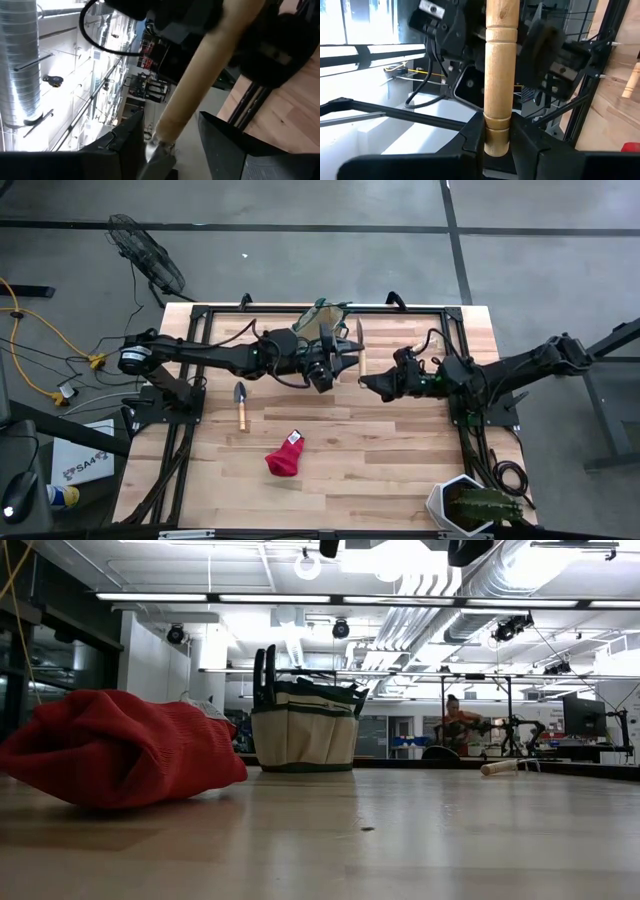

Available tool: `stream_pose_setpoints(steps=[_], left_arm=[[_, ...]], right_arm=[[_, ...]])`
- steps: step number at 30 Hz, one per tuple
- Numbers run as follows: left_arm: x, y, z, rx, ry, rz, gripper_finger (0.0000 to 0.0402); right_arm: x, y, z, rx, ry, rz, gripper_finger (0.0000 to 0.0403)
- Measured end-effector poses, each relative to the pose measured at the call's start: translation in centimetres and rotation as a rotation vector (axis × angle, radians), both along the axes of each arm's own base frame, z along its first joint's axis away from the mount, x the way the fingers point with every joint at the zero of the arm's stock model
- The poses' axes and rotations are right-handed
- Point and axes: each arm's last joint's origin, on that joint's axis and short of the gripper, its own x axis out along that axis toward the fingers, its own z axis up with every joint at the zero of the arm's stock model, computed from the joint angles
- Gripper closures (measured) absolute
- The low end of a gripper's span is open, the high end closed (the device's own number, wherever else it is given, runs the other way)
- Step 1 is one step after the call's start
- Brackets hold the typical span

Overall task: Pick & Place Garden tools in Gardening bag
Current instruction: Put the brown trowel into the white gardening bag

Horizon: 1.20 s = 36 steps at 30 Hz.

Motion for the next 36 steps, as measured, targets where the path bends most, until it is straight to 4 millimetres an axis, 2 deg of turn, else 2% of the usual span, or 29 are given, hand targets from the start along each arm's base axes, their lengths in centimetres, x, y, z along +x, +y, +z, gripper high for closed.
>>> stream_pose_setpoints(steps=[4,13,26,30,36], left_arm=[[0.0,-0.02,0.0,0.001,0.0,-0.007,0.0228],[0.01,0.07,-0.15,-0.002,0.015,-0.004,0.0324],[0.0,0.07,-0.14,-0.049,0.007,-0.006,0.0398],[0.0,0.08,-0.14,-0.048,0.007,-0.004,0.0391],[-0.02,0.19,-0.28,-0.043,0.02,0.042,0.0338]], right_arm=[[0.06,-0.34,0.01,-0.002,-0.001,0.0,0.0345],[0.06,-0.42,0.1,0.011,-0.01,0.003,0.0345],[0.03,-0.43,0.17,-0.007,-0.017,-0.001,0.0344],[0.03,-0.43,0.17,-0.007,-0.017,0.0,0.0344],[0.03,-0.43,0.18,-0.007,-0.019,0.0,0.0344]])
